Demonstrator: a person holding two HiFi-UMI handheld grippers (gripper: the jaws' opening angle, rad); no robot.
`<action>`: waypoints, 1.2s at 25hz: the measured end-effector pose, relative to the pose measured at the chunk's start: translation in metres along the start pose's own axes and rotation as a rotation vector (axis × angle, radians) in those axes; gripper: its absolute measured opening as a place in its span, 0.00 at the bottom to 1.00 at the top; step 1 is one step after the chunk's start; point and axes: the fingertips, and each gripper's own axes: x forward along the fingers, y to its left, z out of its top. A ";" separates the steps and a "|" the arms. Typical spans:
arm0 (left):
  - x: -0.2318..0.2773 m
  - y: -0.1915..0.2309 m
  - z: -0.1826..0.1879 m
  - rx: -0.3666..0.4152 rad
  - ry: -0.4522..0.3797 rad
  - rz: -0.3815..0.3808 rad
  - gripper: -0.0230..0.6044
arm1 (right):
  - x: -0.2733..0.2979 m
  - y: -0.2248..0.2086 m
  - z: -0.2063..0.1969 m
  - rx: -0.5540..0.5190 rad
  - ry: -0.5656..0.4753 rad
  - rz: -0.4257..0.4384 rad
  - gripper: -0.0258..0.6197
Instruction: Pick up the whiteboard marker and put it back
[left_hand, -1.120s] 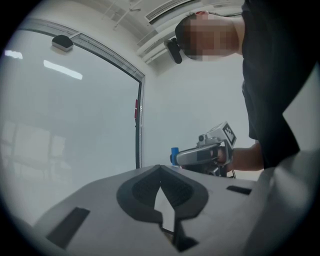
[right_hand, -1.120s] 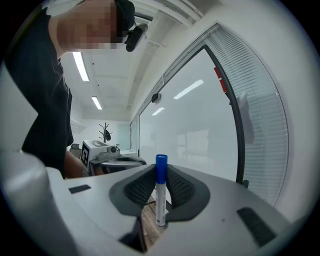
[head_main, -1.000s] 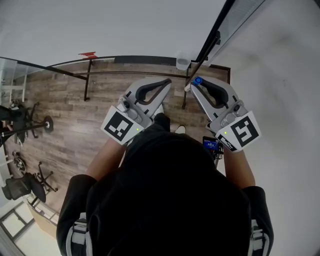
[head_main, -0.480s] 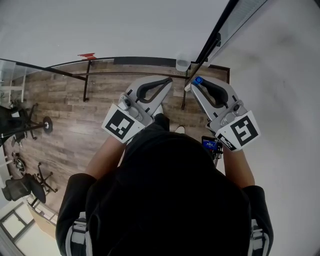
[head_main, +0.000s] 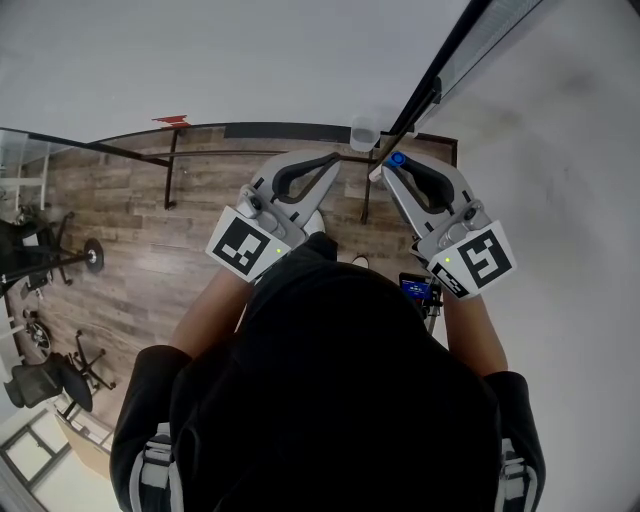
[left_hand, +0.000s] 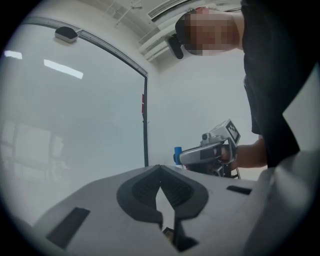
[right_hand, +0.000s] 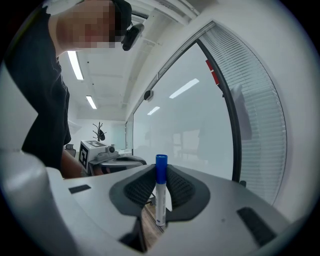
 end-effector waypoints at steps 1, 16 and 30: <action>0.002 0.004 -0.002 0.002 0.003 0.003 0.04 | 0.003 -0.004 -0.001 -0.003 0.000 -0.009 0.14; 0.028 0.053 -0.038 0.018 -0.041 -0.010 0.04 | 0.060 -0.056 -0.036 -0.075 0.008 -0.130 0.14; 0.045 0.093 -0.090 0.012 -0.014 -0.015 0.04 | 0.117 -0.083 -0.110 -0.189 0.154 -0.132 0.14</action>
